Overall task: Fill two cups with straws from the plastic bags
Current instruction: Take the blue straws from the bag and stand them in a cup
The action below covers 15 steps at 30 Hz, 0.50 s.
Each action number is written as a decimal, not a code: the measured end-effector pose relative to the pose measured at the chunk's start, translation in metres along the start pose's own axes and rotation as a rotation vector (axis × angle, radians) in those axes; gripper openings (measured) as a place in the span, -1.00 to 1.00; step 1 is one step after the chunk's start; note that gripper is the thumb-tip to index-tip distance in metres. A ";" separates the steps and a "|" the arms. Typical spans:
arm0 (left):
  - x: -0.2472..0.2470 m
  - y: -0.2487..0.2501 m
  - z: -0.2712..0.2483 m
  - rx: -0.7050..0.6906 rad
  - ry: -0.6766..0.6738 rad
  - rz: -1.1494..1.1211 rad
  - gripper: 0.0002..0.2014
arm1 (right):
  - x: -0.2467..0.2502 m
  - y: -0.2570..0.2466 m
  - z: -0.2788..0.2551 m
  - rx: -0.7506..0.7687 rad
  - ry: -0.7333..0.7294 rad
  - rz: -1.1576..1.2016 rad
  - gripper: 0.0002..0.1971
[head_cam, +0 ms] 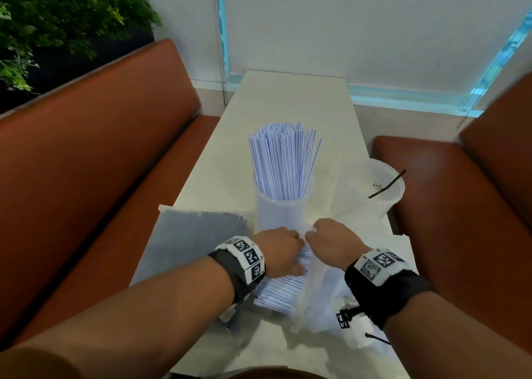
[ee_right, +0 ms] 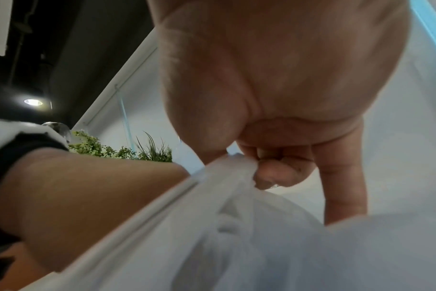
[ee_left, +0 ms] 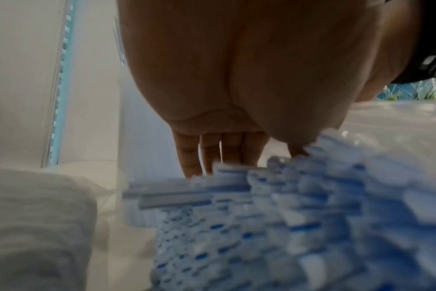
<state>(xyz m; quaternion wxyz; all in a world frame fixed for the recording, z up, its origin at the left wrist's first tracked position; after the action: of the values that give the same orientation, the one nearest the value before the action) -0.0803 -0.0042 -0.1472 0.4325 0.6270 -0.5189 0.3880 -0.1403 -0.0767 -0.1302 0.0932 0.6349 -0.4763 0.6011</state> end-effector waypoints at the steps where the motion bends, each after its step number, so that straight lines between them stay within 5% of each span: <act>1: -0.001 0.001 0.002 0.003 0.008 -0.008 -0.52 | 0.000 -0.001 0.000 0.017 -0.002 0.013 -0.73; 12: 0.009 0.003 0.002 0.020 0.078 0.172 -0.68 | 0.011 -0.004 0.001 0.085 0.017 0.016 -0.98; 15: 0.024 -0.006 -0.007 0.038 0.124 0.252 -0.78 | 0.017 -0.005 -0.001 0.115 0.070 0.069 -0.75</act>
<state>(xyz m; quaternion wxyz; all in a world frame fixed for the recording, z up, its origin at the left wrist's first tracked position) -0.0707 -0.0047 -0.1237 0.3998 0.5398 -0.5584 0.4868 -0.1404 -0.0818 -0.1133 0.0523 0.6011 -0.4591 0.6520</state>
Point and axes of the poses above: each hand's wrist, its own z-axis towards the middle knuckle, its own x-axis out of the back of the hand, y = z × x, the point moved 10 cm from there along z, towards the middle knuckle, and after that the axes turned 7 degrees about x, right-handed, at the moved point
